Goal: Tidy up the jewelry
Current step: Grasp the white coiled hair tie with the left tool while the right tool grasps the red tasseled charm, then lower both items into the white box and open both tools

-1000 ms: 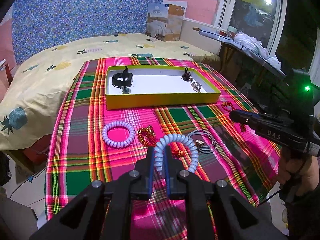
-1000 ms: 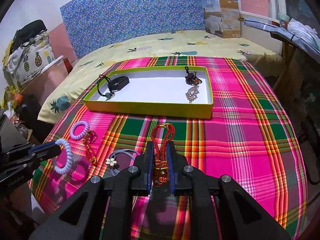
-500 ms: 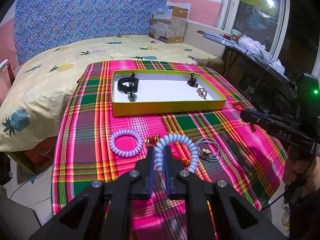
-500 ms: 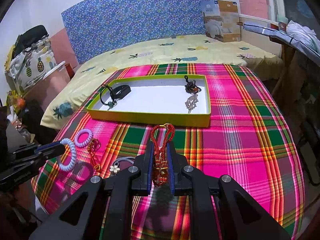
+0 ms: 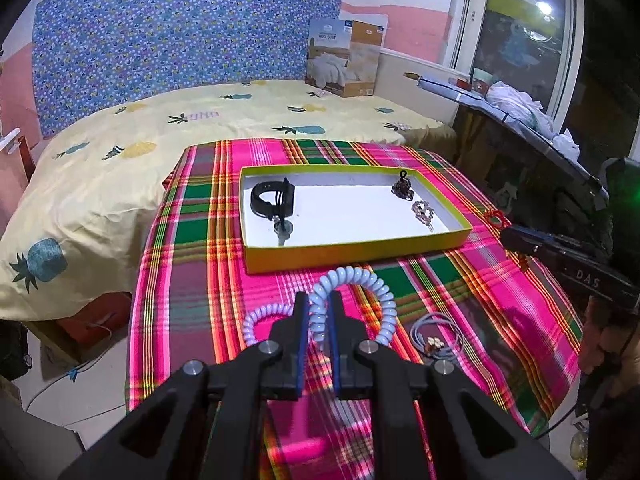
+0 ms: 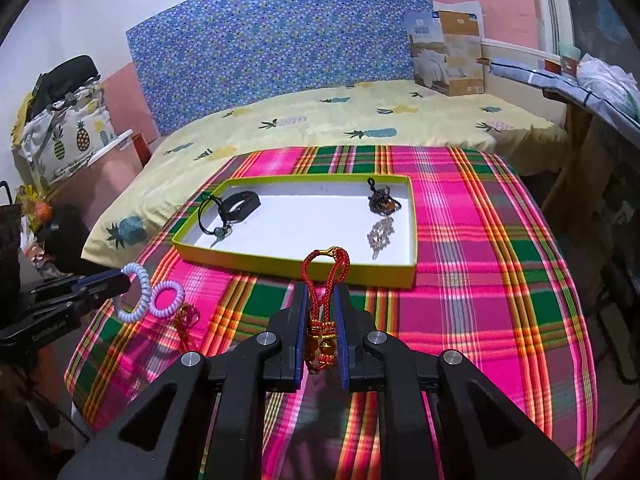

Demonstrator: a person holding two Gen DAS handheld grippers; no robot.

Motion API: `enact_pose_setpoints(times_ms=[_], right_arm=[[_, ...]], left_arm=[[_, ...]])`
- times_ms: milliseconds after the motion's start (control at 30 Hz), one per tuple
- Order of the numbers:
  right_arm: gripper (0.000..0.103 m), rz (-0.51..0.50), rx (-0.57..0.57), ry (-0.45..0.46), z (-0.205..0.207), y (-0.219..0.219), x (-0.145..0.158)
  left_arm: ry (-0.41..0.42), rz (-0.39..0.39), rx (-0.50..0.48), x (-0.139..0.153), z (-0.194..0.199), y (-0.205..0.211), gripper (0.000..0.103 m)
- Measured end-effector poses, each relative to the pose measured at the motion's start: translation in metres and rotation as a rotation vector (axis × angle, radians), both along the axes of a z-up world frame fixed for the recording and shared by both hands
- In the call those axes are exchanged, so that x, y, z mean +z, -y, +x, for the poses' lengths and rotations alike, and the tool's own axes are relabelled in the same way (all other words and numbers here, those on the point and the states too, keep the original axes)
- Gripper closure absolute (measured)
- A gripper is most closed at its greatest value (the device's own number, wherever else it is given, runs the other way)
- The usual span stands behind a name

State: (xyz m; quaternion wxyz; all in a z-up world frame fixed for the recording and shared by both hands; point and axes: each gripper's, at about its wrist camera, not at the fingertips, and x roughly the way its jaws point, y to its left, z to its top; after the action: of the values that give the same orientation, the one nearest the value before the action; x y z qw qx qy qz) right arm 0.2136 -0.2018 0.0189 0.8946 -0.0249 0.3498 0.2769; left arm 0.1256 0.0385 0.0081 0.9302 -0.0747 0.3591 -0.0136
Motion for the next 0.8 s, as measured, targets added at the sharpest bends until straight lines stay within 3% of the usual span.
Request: enact_pose_setpoints(times_ms=[533, 800], right_arm=[[0.09, 0.033, 0.0, 0.014, 0.051, 0.003, 0.017], [0.09, 0.027, -0.008, 0.001, 0.076, 0.002, 0.01]], left_arm=[[0.011, 0.043, -0.029, 0.013, 0.052, 0.003, 0.093], [-0.011, 0.048, -0.03, 0.007, 0.084, -0.001, 0.093]])
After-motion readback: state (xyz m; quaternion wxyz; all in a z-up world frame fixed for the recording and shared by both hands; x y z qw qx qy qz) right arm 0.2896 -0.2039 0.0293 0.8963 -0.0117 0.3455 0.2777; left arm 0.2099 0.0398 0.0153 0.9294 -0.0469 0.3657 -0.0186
